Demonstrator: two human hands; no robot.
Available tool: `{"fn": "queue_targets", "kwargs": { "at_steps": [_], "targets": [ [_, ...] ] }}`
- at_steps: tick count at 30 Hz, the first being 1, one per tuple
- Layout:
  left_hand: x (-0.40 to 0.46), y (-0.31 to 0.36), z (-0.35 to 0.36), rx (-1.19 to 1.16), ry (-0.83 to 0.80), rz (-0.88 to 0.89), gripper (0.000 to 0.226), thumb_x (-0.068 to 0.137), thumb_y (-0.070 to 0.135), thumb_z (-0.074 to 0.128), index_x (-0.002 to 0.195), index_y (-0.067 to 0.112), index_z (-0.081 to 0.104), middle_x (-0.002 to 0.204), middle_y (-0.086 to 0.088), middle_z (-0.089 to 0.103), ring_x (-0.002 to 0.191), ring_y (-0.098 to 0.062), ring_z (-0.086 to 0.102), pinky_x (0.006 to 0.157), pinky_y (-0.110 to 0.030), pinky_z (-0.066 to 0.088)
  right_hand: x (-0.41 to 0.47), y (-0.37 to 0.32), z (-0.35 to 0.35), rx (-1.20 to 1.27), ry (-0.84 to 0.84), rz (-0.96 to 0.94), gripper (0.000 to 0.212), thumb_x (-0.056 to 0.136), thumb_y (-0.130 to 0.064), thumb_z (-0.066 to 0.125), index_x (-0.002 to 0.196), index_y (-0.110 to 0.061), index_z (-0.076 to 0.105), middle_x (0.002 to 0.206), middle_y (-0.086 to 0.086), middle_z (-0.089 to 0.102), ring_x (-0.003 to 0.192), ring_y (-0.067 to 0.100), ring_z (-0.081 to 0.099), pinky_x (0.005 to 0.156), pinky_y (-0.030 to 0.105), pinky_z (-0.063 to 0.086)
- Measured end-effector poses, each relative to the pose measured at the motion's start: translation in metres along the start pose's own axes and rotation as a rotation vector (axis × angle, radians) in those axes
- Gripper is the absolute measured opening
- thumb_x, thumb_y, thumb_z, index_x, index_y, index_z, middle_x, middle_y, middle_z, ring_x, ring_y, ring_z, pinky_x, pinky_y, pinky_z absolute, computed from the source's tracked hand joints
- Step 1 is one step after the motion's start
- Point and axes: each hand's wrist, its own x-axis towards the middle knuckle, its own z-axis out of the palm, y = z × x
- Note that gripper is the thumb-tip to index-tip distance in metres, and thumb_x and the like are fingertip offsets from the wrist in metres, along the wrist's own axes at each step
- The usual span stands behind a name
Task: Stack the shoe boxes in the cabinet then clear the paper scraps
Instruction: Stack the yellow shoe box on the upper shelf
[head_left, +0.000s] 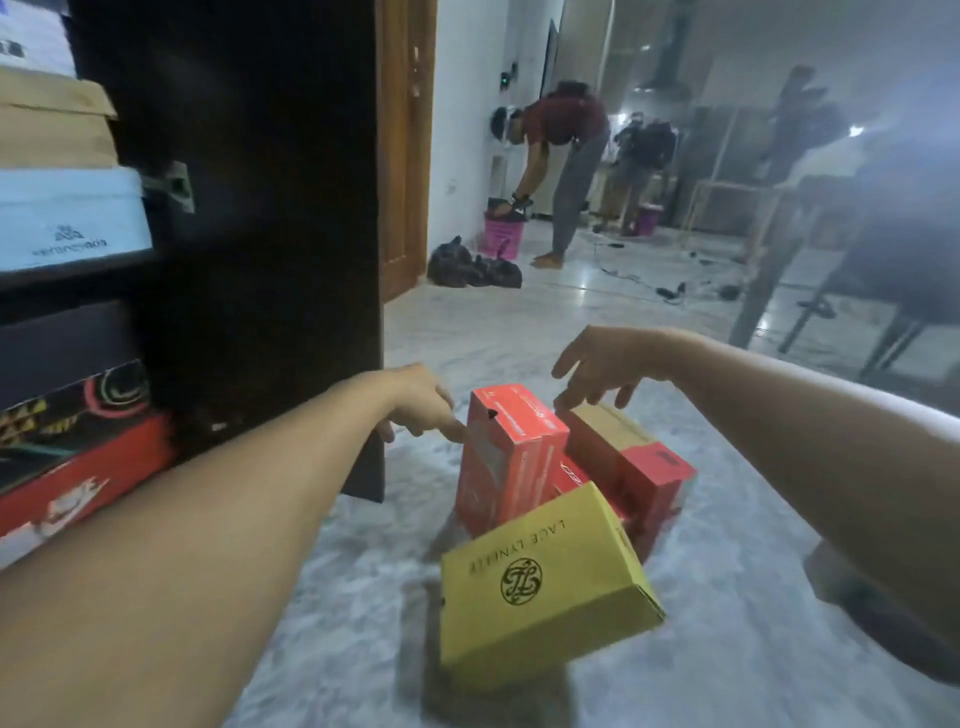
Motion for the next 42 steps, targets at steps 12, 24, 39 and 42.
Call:
{"fn": "queue_targets", "kwargs": {
  "at_steps": [12,24,39,42],
  "targets": [
    [0.078,-0.025,0.151,-0.055,-0.212,-0.169,0.078,0.079,0.034,0.078,0.143,0.011,0.042,0.147,-0.003,0.045,0.128,-0.027,0.049,0.086,-0.034,0.047,0.05,0.134,0.128,-0.037,-0.255,0.17,0.085,0.068,-0.042,0.086,0.141,-0.021,0.047,0.131,0.006,0.059,0.101,0.027,0.069,0.057,0.033,0.056],
    [0.074,-0.086,0.267,-0.328,-0.257,-0.378,0.063,0.07,0.012,0.083,0.126,0.012,0.054,0.127,-0.009,0.057,0.115,-0.026,0.056,0.098,-0.036,0.049,0.051,0.156,0.196,-0.046,-0.309,0.182,0.165,0.036,-0.06,0.09,0.137,-0.048,-0.04,0.162,-0.001,0.005,0.14,0.039,0.029,0.06,0.051,0.061],
    [0.046,-0.103,0.234,-0.592,-0.13,-0.517,0.041,0.068,0.008,0.084,0.096,0.01,0.054,0.086,-0.002,0.053,0.099,-0.01,0.052,0.079,-0.033,0.056,0.041,0.124,0.184,0.119,-0.082,0.119,0.098,0.072,-0.042,0.083,0.148,-0.017,0.026,0.127,0.008,0.049,0.107,0.03,0.057,0.08,0.045,0.059],
    [0.028,-0.121,0.2,-0.56,-0.083,-0.55,0.063,0.056,0.014,0.089,0.11,0.0,0.059,0.091,-0.009,0.058,0.075,-0.02,0.053,0.048,-0.023,0.034,0.033,0.096,0.173,0.167,-0.097,0.118,0.079,0.075,-0.04,0.082,0.136,-0.01,0.042,0.116,0.008,0.052,0.1,0.031,0.06,0.063,0.048,0.061]
  ]
}}
